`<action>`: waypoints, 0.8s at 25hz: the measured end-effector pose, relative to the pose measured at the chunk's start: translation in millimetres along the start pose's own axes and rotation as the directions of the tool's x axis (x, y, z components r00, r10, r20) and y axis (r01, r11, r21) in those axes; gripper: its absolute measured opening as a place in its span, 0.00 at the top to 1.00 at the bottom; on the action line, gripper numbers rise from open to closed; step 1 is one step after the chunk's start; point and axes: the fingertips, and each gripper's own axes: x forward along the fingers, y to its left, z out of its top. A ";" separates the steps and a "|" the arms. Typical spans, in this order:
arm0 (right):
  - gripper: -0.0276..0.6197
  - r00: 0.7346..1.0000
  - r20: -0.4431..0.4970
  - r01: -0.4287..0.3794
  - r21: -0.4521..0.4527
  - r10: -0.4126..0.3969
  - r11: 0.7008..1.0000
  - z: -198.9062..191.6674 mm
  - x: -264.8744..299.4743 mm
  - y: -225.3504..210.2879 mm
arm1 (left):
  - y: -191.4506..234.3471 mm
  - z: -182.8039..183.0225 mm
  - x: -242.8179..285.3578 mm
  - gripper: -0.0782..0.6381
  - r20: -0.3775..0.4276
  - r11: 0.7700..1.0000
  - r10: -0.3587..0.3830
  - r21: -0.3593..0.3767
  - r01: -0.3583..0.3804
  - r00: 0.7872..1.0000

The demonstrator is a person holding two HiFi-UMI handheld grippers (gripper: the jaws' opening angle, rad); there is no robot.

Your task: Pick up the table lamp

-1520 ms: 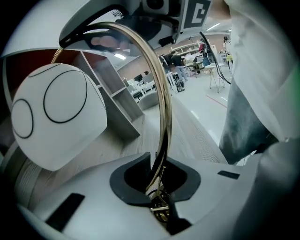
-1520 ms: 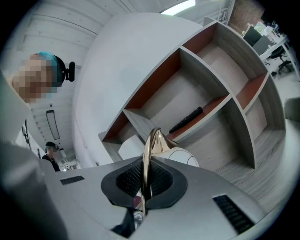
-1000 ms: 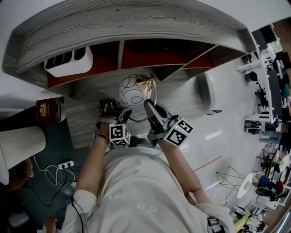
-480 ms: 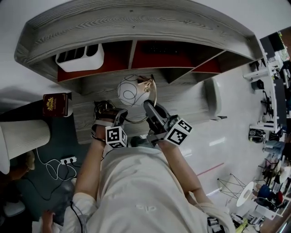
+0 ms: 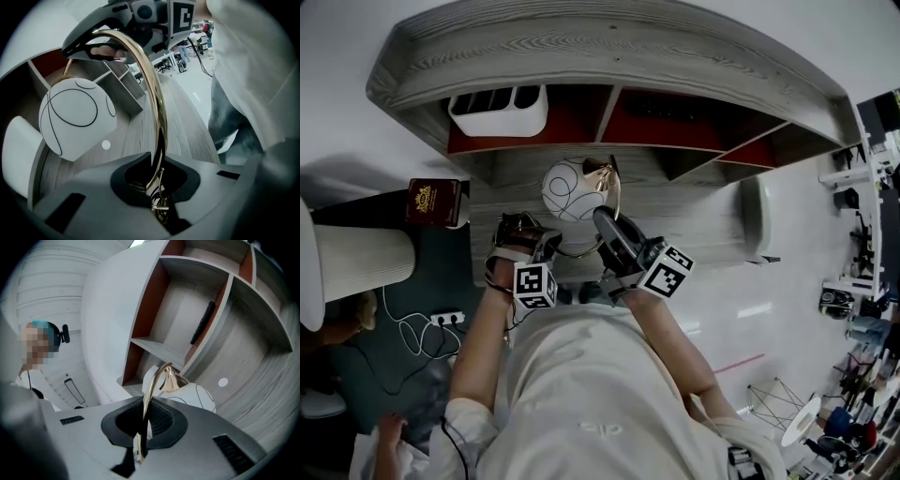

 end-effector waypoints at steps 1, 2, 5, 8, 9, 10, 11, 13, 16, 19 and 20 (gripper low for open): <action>0.91 1.000 0.001 -0.003 0.017 0.003 1.000 -2.1 1.8 0.1 | -2.4 -3.4 -3.1 0.84 -0.002 1.000 -0.008 0.000 0.008 1.000; 0.91 1.000 0.001 -0.008 0.032 0.008 0.999 -4.0 3.7 0.5 | -4.5 -6.5 -6.1 0.84 -0.004 1.000 -0.016 -0.001 0.016 1.000; 0.91 1.000 -0.005 -0.025 0.062 0.025 0.998 -10.1 10.5 3.2 | -8.0 -14.9 -13.9 0.84 -0.016 0.999 -0.032 0.002 0.032 0.999; 0.91 0.999 -0.012 -0.046 0.076 0.047 0.996 -15.5 18.4 8.1 | -10.4 -22.5 -19.1 0.84 -0.028 0.999 -0.046 0.013 0.046 0.999; 0.91 0.998 -0.013 -0.053 0.080 0.054 0.995 -16.7 20.1 9.8 | -10.9 -24.2 -20.9 0.84 -0.032 0.999 -0.050 0.017 0.050 0.998; 0.91 0.998 -0.013 -0.058 0.084 0.059 0.995 -17.4 21.3 11.2 | -11.1 -25.5 -22.9 0.84 -0.035 0.998 -0.053 0.020 0.054 0.998; 0.91 0.998 -0.012 -0.062 0.090 0.063 0.994 -17.9 22.2 12.2 | -11.1 -26.8 -24.9 0.84 -0.039 0.998 -0.055 0.021 0.056 0.998; 0.91 0.998 -0.009 -0.067 0.104 0.069 0.992 -18.4 23.6 13.3 | -10.9 -29.7 -28.9 0.84 -0.047 0.998 -0.058 0.022 0.059 0.997; 0.91 0.997 -0.006 -0.074 0.124 0.075 0.989 -19.4 24.8 14.6 | -7.1 -33.5 -36.6 0.84 -0.068 0.998 -0.054 0.034 0.056 0.996; 0.91 0.996 0.004 -0.092 0.141 0.093 0.986 -17.6 26.3 17.3 | -5.9 -35.3 -39.1 0.84 -0.075 0.997 -0.061 0.046 0.064 0.995; 0.91 0.995 0.007 -0.097 0.145 0.097 0.985 -17.0 26.9 18.2 | -5.6 -35.9 -39.9 0.84 -0.076 0.997 -0.063 0.049 0.067 0.995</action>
